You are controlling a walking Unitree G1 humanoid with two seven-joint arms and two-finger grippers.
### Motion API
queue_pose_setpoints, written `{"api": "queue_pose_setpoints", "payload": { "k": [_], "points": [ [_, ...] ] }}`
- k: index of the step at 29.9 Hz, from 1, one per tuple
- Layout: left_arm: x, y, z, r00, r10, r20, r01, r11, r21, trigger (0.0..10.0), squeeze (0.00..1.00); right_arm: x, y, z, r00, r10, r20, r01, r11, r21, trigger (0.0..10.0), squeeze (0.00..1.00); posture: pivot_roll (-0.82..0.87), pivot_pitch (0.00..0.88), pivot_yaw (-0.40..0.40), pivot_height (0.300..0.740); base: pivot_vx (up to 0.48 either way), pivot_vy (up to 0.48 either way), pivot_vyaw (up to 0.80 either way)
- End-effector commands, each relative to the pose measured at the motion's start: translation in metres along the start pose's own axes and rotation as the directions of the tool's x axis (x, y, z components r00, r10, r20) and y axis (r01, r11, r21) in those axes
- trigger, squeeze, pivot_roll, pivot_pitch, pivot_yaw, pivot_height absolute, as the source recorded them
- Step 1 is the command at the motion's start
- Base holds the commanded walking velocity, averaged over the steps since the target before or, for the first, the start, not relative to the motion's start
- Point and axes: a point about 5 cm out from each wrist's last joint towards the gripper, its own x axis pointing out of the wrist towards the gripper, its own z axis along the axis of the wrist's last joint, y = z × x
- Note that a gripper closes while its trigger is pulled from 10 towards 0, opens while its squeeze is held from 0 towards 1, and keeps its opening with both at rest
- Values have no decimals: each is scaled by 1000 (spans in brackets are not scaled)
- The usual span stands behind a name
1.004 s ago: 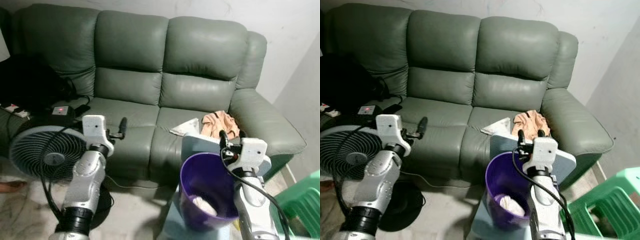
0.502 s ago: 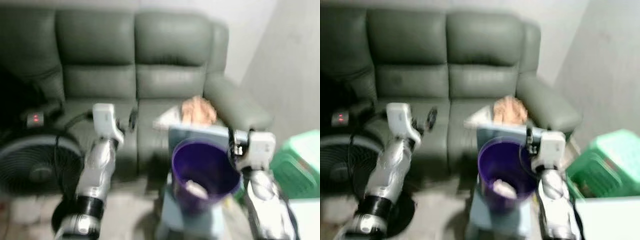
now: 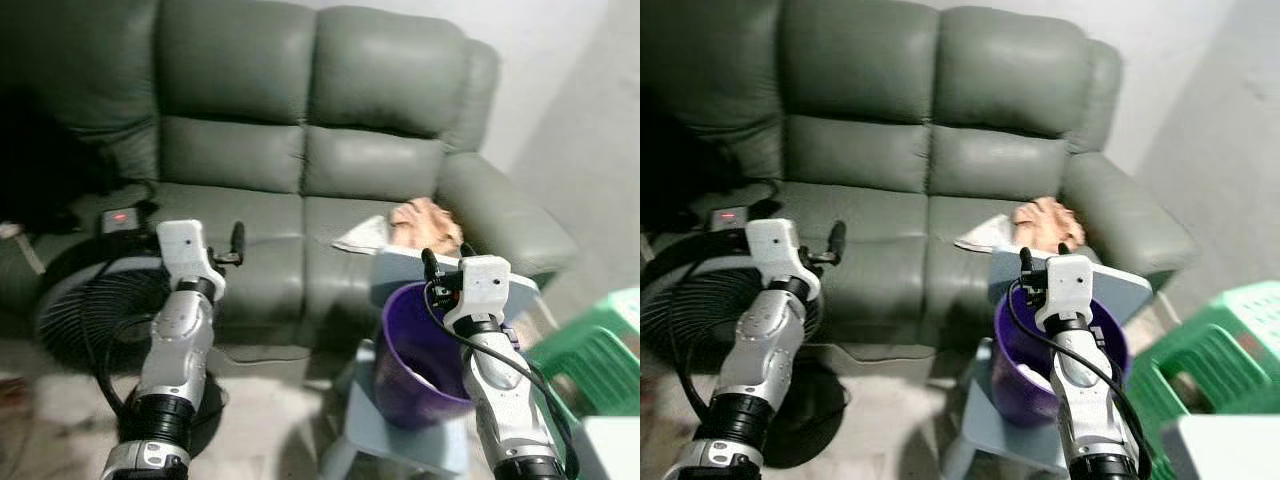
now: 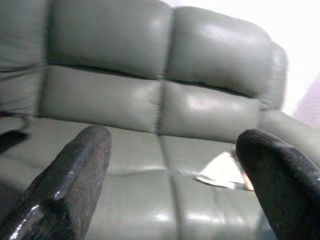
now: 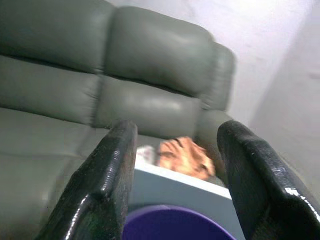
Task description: Picking trash to rubbish bin
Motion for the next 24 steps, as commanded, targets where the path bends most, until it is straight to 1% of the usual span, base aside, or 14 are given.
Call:
{"api": "queue_pose_setpoints", "payload": {
  "k": [1, 7, 9, 11, 12, 13, 14, 16, 17, 19, 20, 24],
  "points": [
    [-2, -4, 0, 1000, -6, 10, 6, 1000, 2, 10000, 0, 0, -4, -2, 1000, 2, -21, -2, 1000, -3, 10000, 0, -9, 0, -144, 740, 0, 0, -763],
    [-7, -3, -4, 1000, -1, 8, 1, 1000, 8, 10000, 0, 1, -2, -2, 999, 17, -30, -17, 1000, -2, 10000, 0, 5, 0, -153, 740, 0, 0, -763],
    [-9, -5, 1, 998, -39, 45, 38, 999, 21, 10000, 0, 2, 2, -2, 999, 31, -26, -31, 1000, -2, 10000, 0, 1, 0, -146, 740, 0, 0, -763],
    [-9, -6, 0, 998, -55, 41, 54, 998, 25, 10000, 0, 1, 3, 1, 1000, 28, -12, -28, 1000, -1, 10000, 0, -4, 0, -138, 740, 0, 0, -763],
    [-10, -10, 2, 995, -89, 48, 87, 996, 28, 10000, 0, 0, 3, 3, 1000, 23, 1, -23, 1000, 9, 10000, 0, -6, 0, -136, 740, 0, 0, -763],
    [-10, -11, 2, 994, -97, 51, 96, 995, 28, 10000, 0, 0, 2, 3, 1000, 23, 3, -23, 1000, 12, 10000, 0, -6, 0, -136, 740, 0, 0, -763],
    [-11, -13, 3, 991, -120, 62, 117, 992, 55, 10000, 0, -1, 2, 4, 1000, 18, 14, -18, 1000, 16, 10000, 0, -16, 0, -126, 740, 0, 0, -763],
    [-13, -17, 6, 984, -158, 80, 151, 985, 82, 10000, 0, -2, 0, 6, 1000, 8, 30, -9, 1000, 20, 10000, 0, -26, 0, -117, 740, 0, 0, -763],
    [-15, -21, 7, 978, -186, 91, 179, 981, 78, 10000, 0, -5, -2, 9, 999, -5, 48, 4, 1000, 28, 10000, 0, -33, 0, -110, 740, 0, 0, -763],
    [-18, -25, 9, 972, -213, 101, 207, 976, 67, 10000, 0, -7, -5, 12, 997, -19, 68, 16, 999, 36, 10000, 0, -36, 0, -105, 740, 0, 0, -763],
    [-22, -29, 9, 963, -248, 107, 239, 967, 85, 10000, 0, -11, -7, 15, 995, -27, 93, 22, 998, 60, 10000, 0, -50, 0, -88, 740, 0, 0, -763],
    [-32, -32, 7, 962, -256, 98, 253, 967, 41, 10000, 0, -22, -11, 18, 993, -47, 105, 43, 998, 42, 10000, 0, -73, 0, -64, 740, 0, 0, -763]
  ]
}}
